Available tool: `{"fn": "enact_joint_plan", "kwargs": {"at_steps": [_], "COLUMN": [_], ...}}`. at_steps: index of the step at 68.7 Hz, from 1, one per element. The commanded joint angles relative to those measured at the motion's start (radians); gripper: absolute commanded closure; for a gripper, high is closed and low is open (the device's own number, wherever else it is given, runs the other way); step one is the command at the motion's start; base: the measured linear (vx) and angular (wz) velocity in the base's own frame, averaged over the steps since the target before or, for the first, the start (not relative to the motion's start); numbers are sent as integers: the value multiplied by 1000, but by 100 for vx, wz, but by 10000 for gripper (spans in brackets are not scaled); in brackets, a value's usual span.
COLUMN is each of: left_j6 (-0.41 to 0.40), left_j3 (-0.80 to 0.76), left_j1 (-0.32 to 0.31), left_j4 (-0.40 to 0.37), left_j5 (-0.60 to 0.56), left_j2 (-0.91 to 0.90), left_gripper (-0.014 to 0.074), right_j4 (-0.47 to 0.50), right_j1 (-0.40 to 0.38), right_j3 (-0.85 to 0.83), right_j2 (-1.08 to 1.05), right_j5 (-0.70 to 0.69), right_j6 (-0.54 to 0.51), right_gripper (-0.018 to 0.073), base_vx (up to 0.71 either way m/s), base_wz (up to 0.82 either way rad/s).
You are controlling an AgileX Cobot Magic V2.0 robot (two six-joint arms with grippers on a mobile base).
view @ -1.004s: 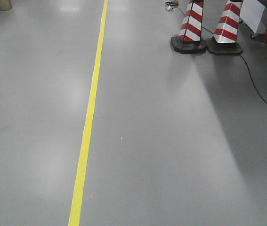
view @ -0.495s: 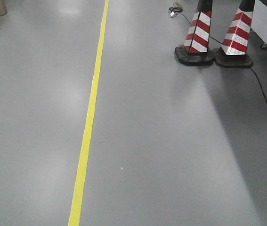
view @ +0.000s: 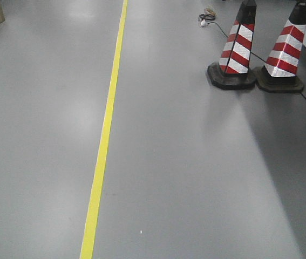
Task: Move and align brake pads A on conveyor
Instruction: 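Drive along the yellow floor line past the striped cones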
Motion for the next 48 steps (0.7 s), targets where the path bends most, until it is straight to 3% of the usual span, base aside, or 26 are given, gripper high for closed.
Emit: {"fn": "enact_joint_plan", "kwargs": {"at_steps": [1,48], "left_j6": [-3,-3], "left_j3": [-24,-24], "left_j1": [-4,-4], "left_j4": [-1,-1], "left_j5": [-90,-91], "left_j2": [7,7], "left_gripper": [513,513], "right_j4": [-24,-24], "right_j1": [-1,-1], "right_j3": [-29,-29], "right_j2": [8,8], "right_j5": [-87,-87], "right_j6": [-7,-7], "right_gripper": [528,528], "base_vx": [51,52], "base_wz": [1,2]}}
